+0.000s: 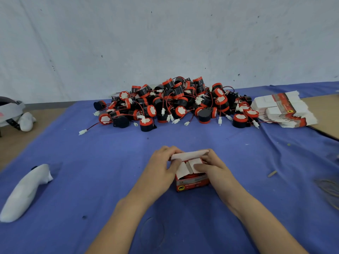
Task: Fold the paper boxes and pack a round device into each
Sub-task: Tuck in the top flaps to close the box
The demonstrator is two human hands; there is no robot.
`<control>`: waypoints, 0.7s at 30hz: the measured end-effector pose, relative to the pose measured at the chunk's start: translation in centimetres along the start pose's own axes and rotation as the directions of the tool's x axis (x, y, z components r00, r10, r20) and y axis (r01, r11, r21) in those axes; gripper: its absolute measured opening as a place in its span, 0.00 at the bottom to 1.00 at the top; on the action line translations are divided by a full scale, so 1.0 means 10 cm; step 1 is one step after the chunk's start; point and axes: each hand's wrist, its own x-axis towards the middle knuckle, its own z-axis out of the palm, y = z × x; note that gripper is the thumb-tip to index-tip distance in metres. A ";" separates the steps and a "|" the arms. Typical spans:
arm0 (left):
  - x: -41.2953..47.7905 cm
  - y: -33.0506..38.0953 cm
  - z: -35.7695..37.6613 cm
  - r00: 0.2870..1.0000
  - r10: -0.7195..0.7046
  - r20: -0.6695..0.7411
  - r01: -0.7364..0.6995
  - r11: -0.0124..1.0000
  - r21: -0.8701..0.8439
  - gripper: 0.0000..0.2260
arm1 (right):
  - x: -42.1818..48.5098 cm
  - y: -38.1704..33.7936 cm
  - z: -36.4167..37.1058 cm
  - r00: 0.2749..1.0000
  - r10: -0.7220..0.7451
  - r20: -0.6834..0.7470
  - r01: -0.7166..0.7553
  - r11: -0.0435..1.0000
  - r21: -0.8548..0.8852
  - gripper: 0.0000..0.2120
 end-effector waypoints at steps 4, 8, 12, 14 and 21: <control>-0.01 -0.07 -0.13 0.993 0.021 0.120 -0.034 0.994 0.108 0.22 | -0.05 0.00 -0.15 0.995 -0.082 0.052 0.092 0.971 -0.220 0.15; -0.08 -0.12 -0.20 0.979 -0.046 0.198 0.025 0.994 0.105 0.21 | -0.14 0.05 -0.30 0.984 -0.065 0.168 0.111 0.952 -0.286 0.21; -0.14 -0.10 -0.20 0.964 -0.010 0.264 -0.029 0.989 0.145 0.17 | -0.21 0.08 -0.29 0.959 -0.131 0.253 0.215 0.916 -0.340 0.16; -0.19 -0.10 -0.20 0.957 -0.003 0.290 -0.061 0.976 0.209 0.25 | -0.23 0.08 -0.29 0.946 -0.152 0.285 0.261 0.880 -0.397 0.21; -0.26 -0.08 -0.19 0.965 0.074 0.252 -0.155 0.935 0.319 0.29 | -0.22 0.04 -0.31 0.944 -0.169 0.282 0.279 0.867 -0.413 0.25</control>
